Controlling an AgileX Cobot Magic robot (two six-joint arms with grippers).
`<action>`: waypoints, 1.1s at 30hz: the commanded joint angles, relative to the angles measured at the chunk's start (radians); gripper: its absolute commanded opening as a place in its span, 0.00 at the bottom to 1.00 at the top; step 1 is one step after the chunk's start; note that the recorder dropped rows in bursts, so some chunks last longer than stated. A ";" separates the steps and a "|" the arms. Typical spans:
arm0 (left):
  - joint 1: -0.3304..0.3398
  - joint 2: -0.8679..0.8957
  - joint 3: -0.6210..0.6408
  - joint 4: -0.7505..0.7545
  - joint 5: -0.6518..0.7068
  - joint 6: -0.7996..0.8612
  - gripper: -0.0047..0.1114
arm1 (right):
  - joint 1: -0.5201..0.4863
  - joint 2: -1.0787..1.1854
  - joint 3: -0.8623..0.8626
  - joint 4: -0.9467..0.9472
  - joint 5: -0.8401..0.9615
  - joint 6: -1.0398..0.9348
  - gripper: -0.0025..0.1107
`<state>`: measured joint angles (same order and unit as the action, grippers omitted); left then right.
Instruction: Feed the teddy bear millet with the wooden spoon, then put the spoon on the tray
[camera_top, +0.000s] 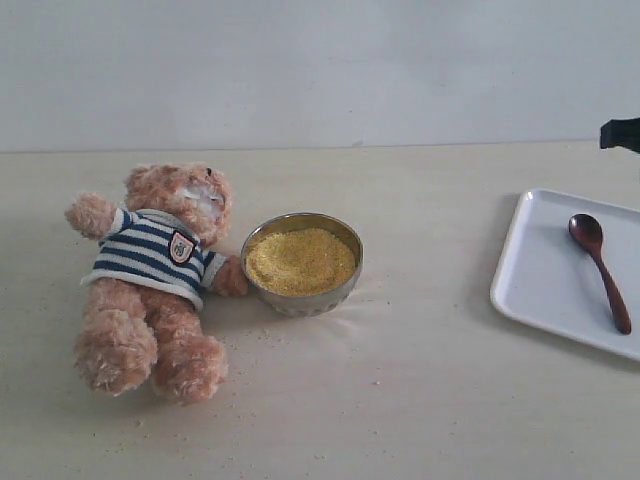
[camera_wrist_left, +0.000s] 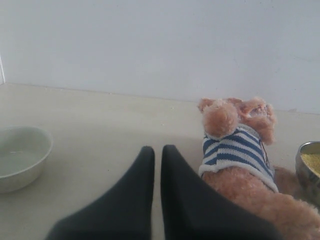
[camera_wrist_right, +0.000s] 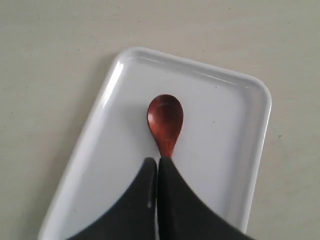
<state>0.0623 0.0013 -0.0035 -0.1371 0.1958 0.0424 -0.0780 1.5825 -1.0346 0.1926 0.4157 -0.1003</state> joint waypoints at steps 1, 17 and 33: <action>-0.002 -0.001 0.003 -0.001 -0.014 -0.009 0.08 | -0.005 -0.063 0.089 0.001 -0.125 0.100 0.02; -0.002 -0.001 0.003 -0.001 -0.014 -0.009 0.08 | 0.031 -0.674 0.766 0.021 -0.794 0.186 0.02; -0.002 -0.001 0.003 -0.001 -0.014 -0.009 0.08 | 0.029 -1.514 0.989 0.023 -0.449 0.171 0.02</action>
<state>0.0623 0.0013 -0.0035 -0.1371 0.1938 0.0424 -0.0498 0.1450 -0.0494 0.2179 -0.1484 0.0852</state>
